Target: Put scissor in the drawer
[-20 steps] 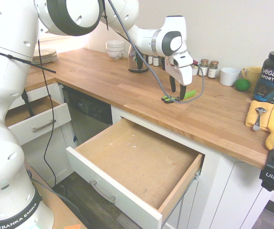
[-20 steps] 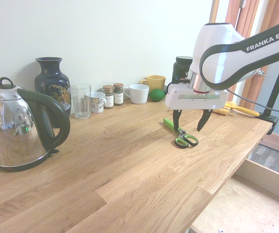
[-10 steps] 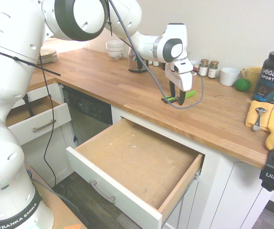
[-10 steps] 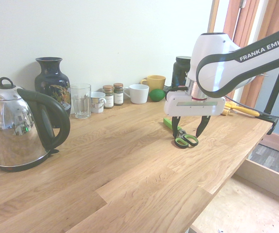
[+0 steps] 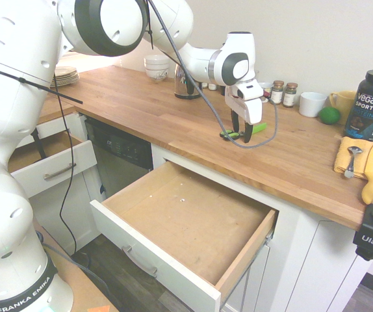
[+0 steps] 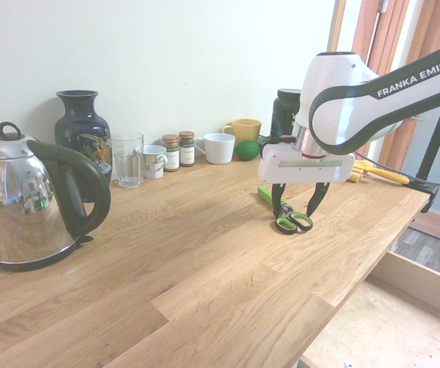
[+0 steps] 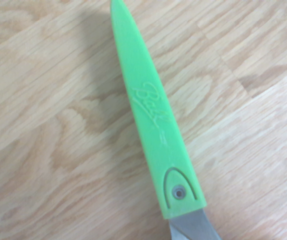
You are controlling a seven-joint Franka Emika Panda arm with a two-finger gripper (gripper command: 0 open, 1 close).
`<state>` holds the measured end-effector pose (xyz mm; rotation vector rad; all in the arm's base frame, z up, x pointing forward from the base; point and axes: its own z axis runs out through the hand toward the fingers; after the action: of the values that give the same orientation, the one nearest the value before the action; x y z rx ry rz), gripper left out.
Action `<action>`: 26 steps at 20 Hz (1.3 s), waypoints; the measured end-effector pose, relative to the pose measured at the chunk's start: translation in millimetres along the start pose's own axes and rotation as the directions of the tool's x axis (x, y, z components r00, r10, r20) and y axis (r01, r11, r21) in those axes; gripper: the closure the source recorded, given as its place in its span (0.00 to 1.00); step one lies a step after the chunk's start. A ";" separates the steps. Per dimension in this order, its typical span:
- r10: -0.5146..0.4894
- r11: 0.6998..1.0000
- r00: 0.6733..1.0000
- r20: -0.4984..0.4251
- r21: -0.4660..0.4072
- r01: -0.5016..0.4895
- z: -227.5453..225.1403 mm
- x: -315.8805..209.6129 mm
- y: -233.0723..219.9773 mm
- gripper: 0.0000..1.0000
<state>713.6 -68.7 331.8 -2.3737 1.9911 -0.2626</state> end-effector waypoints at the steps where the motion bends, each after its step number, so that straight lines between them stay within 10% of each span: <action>1: 0.000 1.000 1.000 0.000 0.001 0.000 0.0 0.1 -0.1 1.00; 26: -0.098 0.995 0.995 0.015 0.013 0.098 -9.3 0.3 -0.8 1.00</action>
<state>713.1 -68.1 341.1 -2.4620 1.8640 -0.2575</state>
